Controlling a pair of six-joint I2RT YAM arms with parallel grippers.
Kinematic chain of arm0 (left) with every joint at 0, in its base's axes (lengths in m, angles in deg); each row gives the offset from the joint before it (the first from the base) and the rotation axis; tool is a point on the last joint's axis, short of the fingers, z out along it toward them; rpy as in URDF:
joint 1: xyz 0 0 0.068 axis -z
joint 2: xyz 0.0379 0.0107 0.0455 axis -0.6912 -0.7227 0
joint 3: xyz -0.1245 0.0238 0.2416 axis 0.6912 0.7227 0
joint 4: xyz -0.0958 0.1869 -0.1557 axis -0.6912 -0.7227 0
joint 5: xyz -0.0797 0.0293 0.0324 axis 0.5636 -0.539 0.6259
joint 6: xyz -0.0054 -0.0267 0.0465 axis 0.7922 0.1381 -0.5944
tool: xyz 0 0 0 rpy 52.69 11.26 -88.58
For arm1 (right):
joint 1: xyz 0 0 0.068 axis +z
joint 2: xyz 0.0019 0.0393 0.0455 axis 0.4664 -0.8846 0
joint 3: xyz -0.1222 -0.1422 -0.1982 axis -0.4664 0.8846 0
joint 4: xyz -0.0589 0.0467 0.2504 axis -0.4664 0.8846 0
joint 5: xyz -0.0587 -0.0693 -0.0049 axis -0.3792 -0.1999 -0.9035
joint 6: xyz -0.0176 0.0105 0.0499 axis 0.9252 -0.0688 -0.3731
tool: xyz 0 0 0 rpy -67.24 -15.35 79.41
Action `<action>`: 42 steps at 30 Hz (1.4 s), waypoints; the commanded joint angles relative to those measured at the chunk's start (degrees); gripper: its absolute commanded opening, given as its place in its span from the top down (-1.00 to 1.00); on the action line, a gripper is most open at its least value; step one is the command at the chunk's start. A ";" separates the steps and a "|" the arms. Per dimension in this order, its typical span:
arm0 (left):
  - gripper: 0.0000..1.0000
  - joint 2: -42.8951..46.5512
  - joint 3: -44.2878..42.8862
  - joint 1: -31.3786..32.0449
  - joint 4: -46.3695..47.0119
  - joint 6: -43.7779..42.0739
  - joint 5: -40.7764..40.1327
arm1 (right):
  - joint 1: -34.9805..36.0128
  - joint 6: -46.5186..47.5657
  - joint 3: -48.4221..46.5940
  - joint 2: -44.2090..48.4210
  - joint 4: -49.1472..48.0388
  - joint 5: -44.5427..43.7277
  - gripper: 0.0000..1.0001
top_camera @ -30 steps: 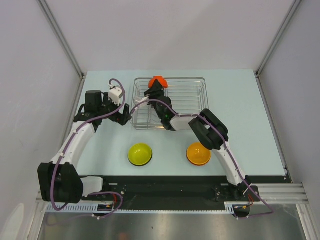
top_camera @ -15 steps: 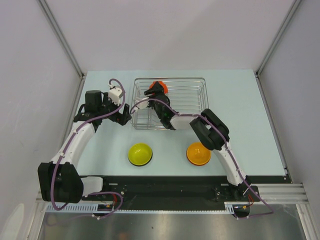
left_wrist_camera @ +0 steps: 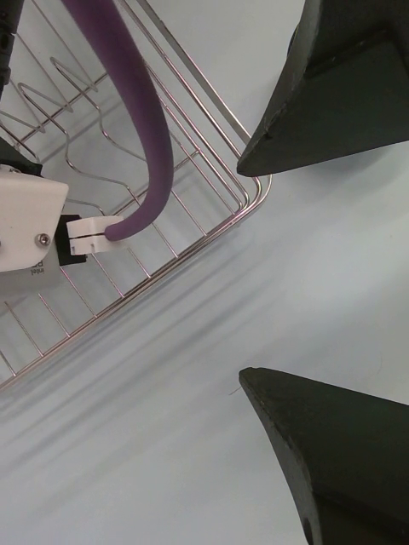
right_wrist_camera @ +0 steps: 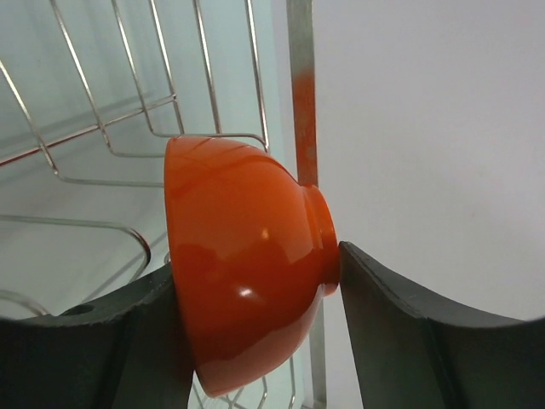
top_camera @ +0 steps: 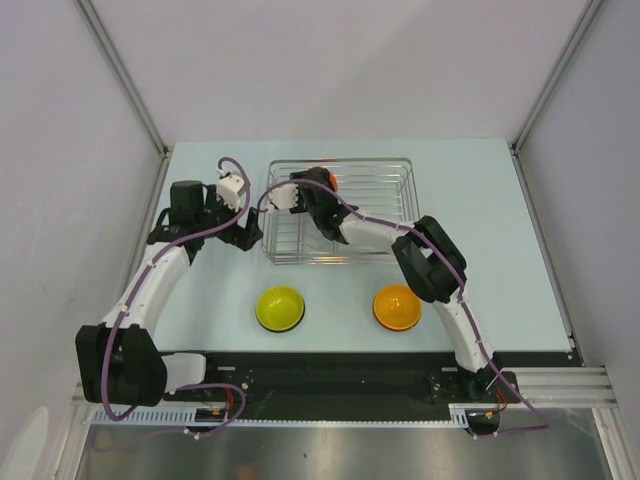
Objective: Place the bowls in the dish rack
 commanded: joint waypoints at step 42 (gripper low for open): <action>-0.81 5.89 -2.24 -0.63 -25.56 -17.37 6.61 | -9.06 -29.94 -15.90 20.10 56.77 23.50 -0.81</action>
